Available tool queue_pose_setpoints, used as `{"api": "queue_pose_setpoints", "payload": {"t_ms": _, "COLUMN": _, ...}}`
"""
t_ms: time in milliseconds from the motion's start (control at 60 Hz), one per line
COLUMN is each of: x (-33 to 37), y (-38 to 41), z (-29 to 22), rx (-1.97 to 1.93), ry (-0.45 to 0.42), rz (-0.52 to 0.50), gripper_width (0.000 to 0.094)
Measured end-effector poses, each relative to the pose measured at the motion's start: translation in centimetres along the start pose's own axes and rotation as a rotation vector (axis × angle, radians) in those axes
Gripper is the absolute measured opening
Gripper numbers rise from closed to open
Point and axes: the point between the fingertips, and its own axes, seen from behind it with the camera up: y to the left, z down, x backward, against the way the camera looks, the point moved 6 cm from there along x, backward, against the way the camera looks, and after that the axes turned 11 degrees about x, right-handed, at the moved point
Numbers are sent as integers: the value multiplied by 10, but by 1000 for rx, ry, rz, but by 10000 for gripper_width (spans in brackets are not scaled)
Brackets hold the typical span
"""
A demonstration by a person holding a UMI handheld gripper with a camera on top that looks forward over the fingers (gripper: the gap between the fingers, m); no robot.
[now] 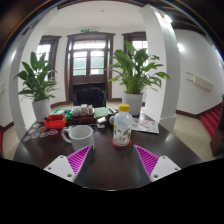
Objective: Pour water
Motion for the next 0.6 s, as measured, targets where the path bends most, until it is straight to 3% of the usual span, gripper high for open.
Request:
{"api": "queue_pose_setpoints", "payload": {"t_ms": 283, "x": 111, "y": 14, "z": -45, "rx": -20, "ry": -92, "rz": -25, "gripper_width": 801}}
{"api": "queue_pose_setpoints", "payload": {"t_ms": 600, "x": 158, "y": 36, "z": -54, "rx": 38, "ry": -114, "rz": -77, "gripper_width": 805}}
